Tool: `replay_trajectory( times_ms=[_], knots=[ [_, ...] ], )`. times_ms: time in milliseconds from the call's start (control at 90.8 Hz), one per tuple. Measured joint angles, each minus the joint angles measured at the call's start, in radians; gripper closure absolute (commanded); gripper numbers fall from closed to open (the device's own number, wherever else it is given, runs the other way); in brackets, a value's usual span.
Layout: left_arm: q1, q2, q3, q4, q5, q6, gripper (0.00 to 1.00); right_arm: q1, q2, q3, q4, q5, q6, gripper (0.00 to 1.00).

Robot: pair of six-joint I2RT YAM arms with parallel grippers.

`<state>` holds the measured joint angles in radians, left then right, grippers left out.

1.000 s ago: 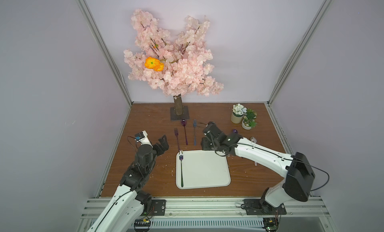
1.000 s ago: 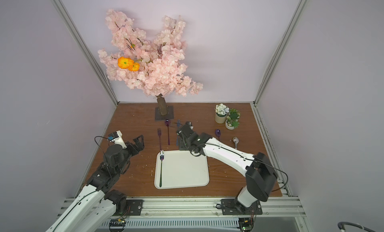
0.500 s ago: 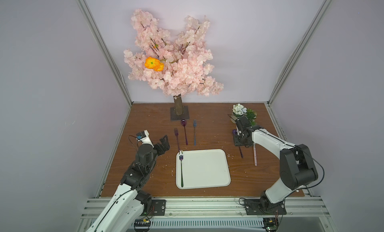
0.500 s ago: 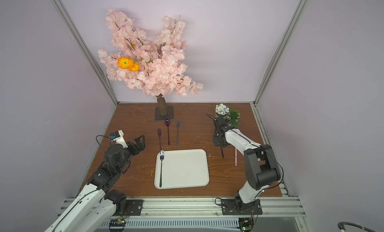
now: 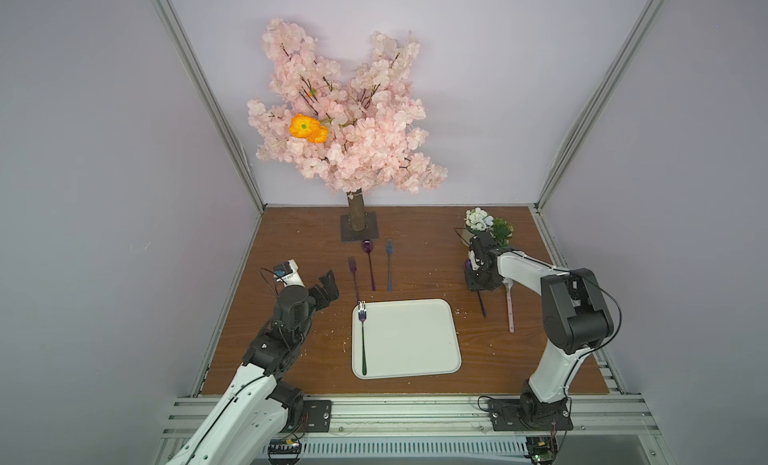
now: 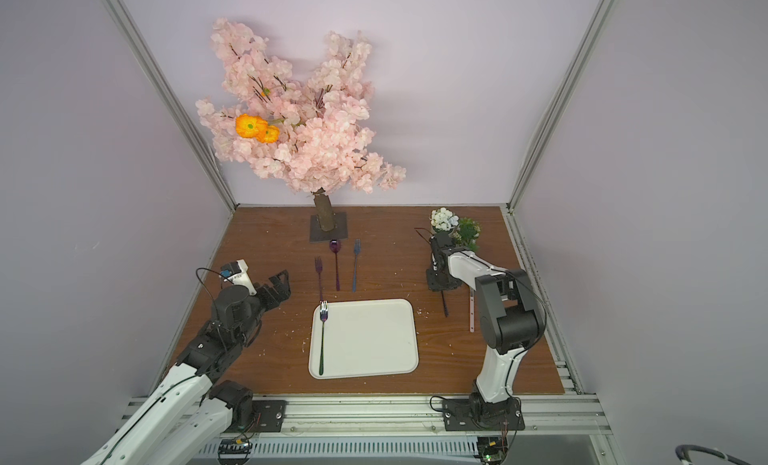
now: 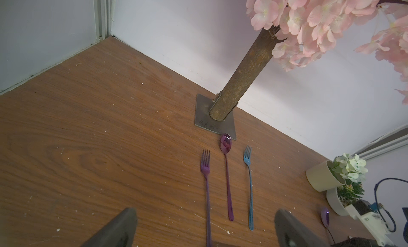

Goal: Set the spoon and fork side by side
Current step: Pick up the spoon from the center of the board.

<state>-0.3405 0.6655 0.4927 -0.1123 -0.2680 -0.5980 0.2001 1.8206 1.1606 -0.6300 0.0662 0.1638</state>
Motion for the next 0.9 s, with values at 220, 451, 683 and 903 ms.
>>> replay_trajectory(
  times_ms=[220,451,683,903],
  knots=[
    [0.000,0.016,0.000,0.000,-0.010,0.000,0.00,-0.018,0.037,0.042,0.007,-0.021,-0.013,0.71],
    [0.000,0.018,0.000,-0.001,-0.020,0.000,0.00,-0.022,0.042,0.046,0.027,-0.021,-0.021,0.86],
    [0.000,-0.004,0.000,-0.013,-0.030,0.001,0.00,-0.026,0.036,0.026,0.073,0.016,-0.026,1.00],
    [0.000,-0.010,0.000,-0.017,-0.032,0.000,0.00,-0.026,-0.010,-0.025,0.095,0.021,-0.023,1.00]
  ],
)
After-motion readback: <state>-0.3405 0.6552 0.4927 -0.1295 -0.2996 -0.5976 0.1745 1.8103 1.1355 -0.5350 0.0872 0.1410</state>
